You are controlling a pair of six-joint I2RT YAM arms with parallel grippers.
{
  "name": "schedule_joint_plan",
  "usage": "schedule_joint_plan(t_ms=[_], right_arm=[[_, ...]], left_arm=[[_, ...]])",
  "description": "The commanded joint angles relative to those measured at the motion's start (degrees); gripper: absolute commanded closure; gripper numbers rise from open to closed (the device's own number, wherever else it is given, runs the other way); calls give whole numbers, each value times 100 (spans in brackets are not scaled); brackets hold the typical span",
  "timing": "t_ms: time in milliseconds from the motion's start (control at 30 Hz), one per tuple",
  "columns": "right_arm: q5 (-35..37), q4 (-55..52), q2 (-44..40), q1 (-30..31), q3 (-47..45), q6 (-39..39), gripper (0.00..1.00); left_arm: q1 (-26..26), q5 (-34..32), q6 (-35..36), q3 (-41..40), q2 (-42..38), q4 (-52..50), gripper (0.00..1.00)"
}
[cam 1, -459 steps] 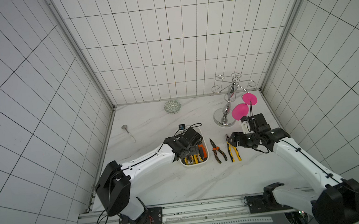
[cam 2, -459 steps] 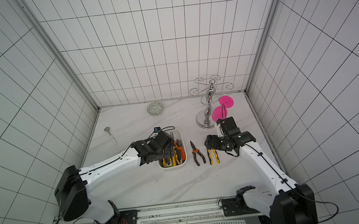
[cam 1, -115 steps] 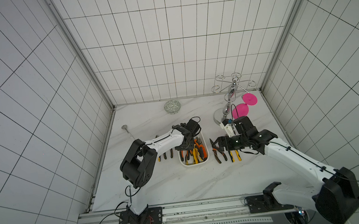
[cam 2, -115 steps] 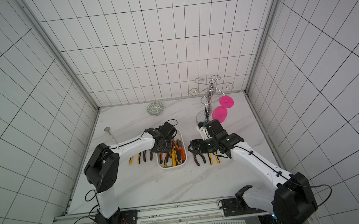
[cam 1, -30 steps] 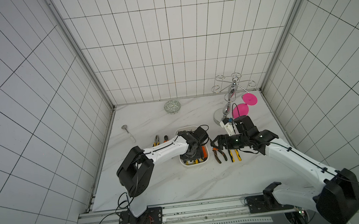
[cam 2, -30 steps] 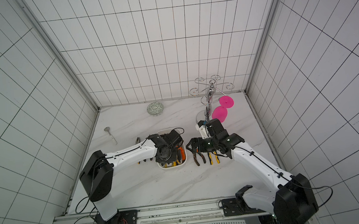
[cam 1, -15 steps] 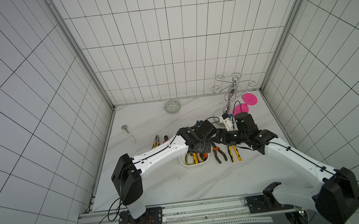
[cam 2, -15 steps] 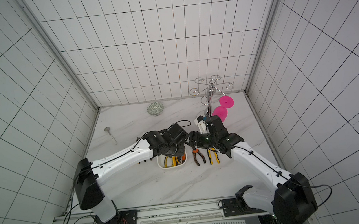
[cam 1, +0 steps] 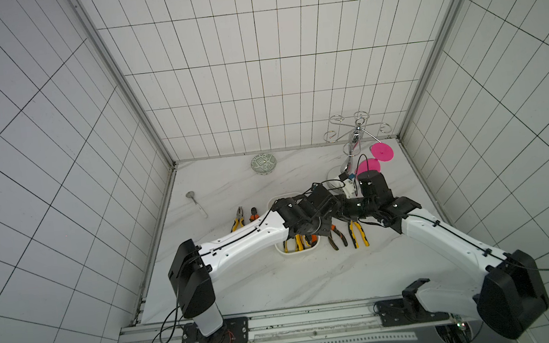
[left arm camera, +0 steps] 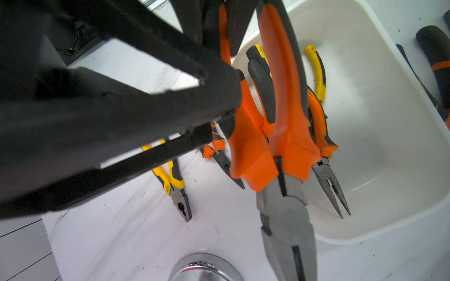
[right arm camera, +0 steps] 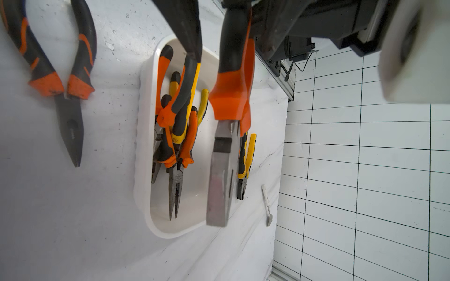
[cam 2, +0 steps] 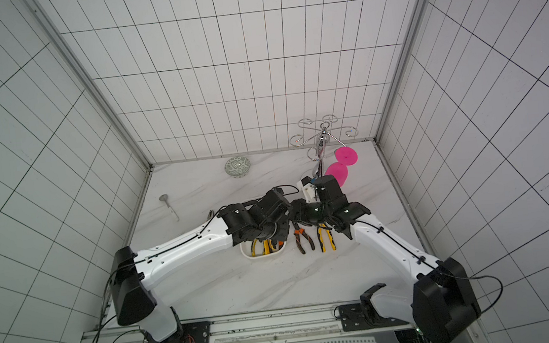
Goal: Take the pliers out of the storage box
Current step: Place the pliers at the center of the board.
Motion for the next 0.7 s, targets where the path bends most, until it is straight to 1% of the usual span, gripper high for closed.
schedule_joint_plan(t_ms=[0,133,200,300,400,433,467,500,567,667], right_arm=[[-115,118,-77,-89,197,0,54],[-229,120,63,-95,244,22,53],[-249,123,96,-96,254,54,59],[-221,120,54,-122,242,47,71],[-209,72,-48,-180,223,-69,88],[-200,32,-75,-200,207,-130,92],[-192,-12,-104,-225,205,-186,94],[-175,-69,-124,-243,196,-223,96],[-114,-201,-189,-288,183,-331,99],[47,-471,-297,-347,206,-527,100]], left_arm=[[-57,147,293,-8,-300,620,100],[-90,214,395,19,-286,725,100],[-102,225,404,19,-276,735,100],[-96,232,412,2,-251,734,100],[-103,260,413,-16,-241,742,100],[-103,279,412,-41,-241,765,97],[-103,299,413,-71,-249,785,95],[-103,318,413,-99,-254,821,90],[-103,319,414,-167,-278,885,78],[-102,278,430,-278,-377,984,62]])
